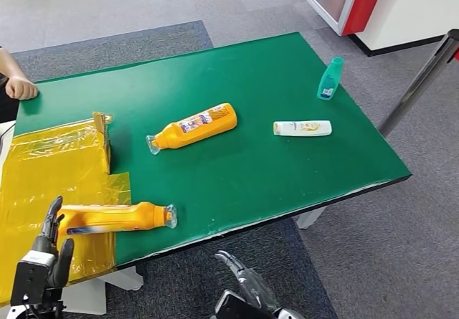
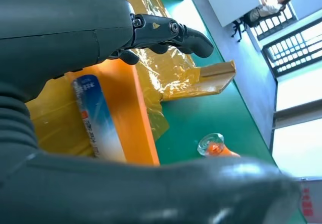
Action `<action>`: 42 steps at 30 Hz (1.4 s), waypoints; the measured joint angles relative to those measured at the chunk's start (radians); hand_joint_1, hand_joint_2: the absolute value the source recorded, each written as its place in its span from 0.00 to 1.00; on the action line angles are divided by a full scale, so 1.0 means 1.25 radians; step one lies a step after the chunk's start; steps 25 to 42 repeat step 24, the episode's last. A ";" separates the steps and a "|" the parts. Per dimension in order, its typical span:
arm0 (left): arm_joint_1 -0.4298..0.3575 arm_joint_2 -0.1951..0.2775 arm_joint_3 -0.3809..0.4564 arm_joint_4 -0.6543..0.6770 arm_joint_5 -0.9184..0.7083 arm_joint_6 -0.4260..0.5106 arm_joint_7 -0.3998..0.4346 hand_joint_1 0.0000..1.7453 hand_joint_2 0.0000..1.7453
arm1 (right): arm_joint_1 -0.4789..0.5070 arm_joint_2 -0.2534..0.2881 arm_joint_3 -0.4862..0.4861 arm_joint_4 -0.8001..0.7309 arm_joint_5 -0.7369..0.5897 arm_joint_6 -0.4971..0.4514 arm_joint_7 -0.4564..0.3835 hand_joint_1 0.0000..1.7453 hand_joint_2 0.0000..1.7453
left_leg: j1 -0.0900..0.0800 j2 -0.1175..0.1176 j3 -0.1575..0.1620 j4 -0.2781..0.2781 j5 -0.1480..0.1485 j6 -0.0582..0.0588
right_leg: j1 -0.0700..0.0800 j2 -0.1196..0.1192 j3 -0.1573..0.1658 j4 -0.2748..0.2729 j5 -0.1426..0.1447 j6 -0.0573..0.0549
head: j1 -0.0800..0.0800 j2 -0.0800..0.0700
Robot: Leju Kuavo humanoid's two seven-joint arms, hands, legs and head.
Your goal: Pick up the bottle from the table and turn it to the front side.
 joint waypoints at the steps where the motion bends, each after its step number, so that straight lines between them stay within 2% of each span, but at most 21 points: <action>1: 0.007 -0.004 0.006 -0.007 0.002 0.000 -0.003 0.00 0.00 | 0.001 -0.001 0.000 -0.003 -0.001 -0.002 0.000 0.00 1.00 | 0.000 0.000 0.000 0.000 0.000 0.000 | 0.000 0.000 0.000 0.000 0.000 0.000 | 0.000 0.000; 12: 0.061 -0.060 0.031 -0.068 0.059 -0.019 -0.077 0.00 0.00 | 0.020 -0.011 -0.001 -0.024 -0.012 -0.028 0.006 0.00 1.00 | 0.000 0.000 0.000 0.000 -0.001 0.000 | 0.000 0.000 0.001 0.000 0.000 0.000 | 0.000 0.000; 16: 0.080 -0.085 0.020 -0.076 0.128 -0.060 -0.151 0.00 1.00 | 0.032 -0.018 -0.001 -0.041 -0.020 -0.051 -0.011 0.00 1.00 | 0.000 0.000 0.000 0.000 -0.001 0.000 | 0.000 0.000 0.001 0.000 0.000 0.000 | 0.000 0.000; 19: 0.093 -0.099 0.003 -0.077 0.156 -0.078 -0.183 0.00 1.00 | 0.043 -0.024 -0.001 -0.062 -0.026 -0.071 -0.045 0.00 1.00 | 0.000 0.000 0.000 0.000 -0.001 0.001 | 0.000 0.000 0.001 -0.001 -0.001 0.000 | 0.000 0.000; 21: 0.098 -0.106 -0.006 -0.077 0.165 -0.083 -0.190 0.00 1.00 | 0.049 -0.028 -0.001 -0.077 -0.028 -0.078 -0.056 0.00 0.50 | 0.000 0.000 0.000 0.000 -0.002 0.001 | 0.000 0.000 0.001 -0.001 -0.001 0.000 | 0.000 0.000; 23: 0.103 -0.110 -0.014 -0.077 0.173 -0.091 -0.198 0.00 0.50 | 0.054 -0.032 -0.002 -0.089 -0.028 -0.087 -0.070 0.00 0.00 | 0.000 0.000 0.000 0.000 -0.002 0.001 | 0.000 0.000 0.001 -0.001 -0.001 0.000 | 0.000 0.000; 24: 0.103 -0.111 -0.016 -0.077 0.175 -0.094 -0.200 0.00 0.33 | 0.055 -0.033 -0.002 -0.093 -0.028 -0.090 -0.074 0.00 0.00 | 0.000 0.000 0.000 0.000 -0.002 0.001 | 0.000 0.000 0.001 -0.001 -0.001 0.000 | 0.000 0.000; 42: 0.103 -0.111 -0.016 -0.077 0.175 -0.094 -0.200 0.00 0.33 | 0.055 -0.033 -0.002 -0.093 -0.028 -0.090 -0.074 0.00 0.00 | 0.000 0.000 0.000 0.000 -0.002 0.001 | 0.000 0.000 0.001 -0.001 -0.001 0.000 | 0.000 0.000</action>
